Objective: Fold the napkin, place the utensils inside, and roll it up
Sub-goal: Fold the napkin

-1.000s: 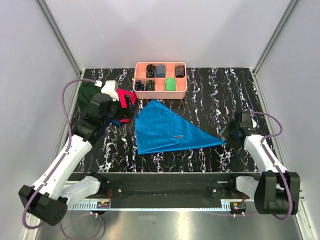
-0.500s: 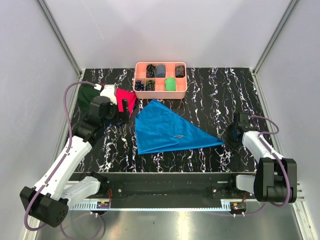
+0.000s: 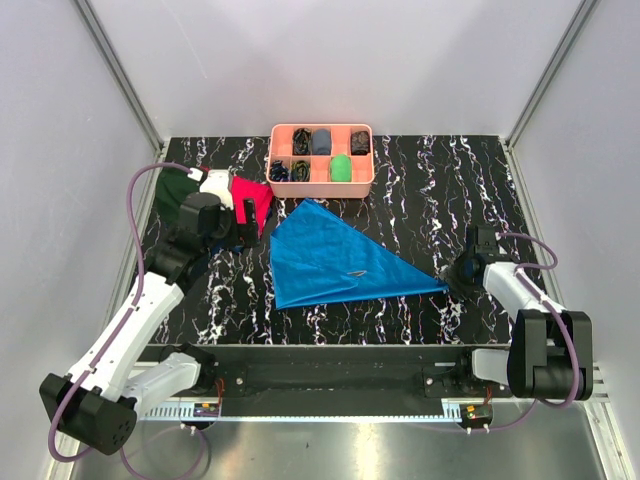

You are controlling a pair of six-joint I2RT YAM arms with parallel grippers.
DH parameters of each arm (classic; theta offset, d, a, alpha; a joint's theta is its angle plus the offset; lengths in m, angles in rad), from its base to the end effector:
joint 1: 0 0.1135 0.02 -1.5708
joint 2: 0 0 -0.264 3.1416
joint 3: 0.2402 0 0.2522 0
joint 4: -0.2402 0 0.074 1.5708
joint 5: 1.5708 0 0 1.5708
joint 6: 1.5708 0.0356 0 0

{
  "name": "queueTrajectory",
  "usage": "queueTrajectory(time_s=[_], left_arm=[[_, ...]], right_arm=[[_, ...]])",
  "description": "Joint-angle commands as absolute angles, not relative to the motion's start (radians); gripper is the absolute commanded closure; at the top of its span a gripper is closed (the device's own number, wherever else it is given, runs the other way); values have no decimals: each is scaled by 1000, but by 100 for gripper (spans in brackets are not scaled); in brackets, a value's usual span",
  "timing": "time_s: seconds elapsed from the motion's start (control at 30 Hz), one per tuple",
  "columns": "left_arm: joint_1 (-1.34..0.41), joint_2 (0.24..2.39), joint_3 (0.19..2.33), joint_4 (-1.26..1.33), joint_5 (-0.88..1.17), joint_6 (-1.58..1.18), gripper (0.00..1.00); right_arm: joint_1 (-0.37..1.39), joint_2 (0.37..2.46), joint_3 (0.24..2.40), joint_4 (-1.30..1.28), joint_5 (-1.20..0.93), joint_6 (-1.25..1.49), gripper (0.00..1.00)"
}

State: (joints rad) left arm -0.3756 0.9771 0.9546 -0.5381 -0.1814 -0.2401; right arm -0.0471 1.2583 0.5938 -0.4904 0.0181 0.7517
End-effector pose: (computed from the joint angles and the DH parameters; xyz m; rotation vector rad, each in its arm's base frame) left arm 0.1985 -0.0714 0.3288 0.0372 2.1256 -0.1717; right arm 0.2127 -0.0107 0.1606 1.0702 2.5220 0.1762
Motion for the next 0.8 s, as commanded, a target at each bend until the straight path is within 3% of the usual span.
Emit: queueTrajectory(time_s=[0.0,0.27,0.37,0.43,0.77], left_arm=[[-371,960,954,-511,-199,-232,1],[-371,957,954,-511,-196,-232,1],[-371,957,954,-511,-196,-232,1],[-371,957,951,-509,-196,-232,1],[-371,959,950,-508,-195,-233,1]], right_arm=[[-54,1285,586,-442,41,767,59],[-55,1290,577,-433,44,767,71],[-54,1287,583,-430,41,761,84],[-55,1279,592,-428,28,736,100],[-6,1094,641,-356,-94,670,100]])
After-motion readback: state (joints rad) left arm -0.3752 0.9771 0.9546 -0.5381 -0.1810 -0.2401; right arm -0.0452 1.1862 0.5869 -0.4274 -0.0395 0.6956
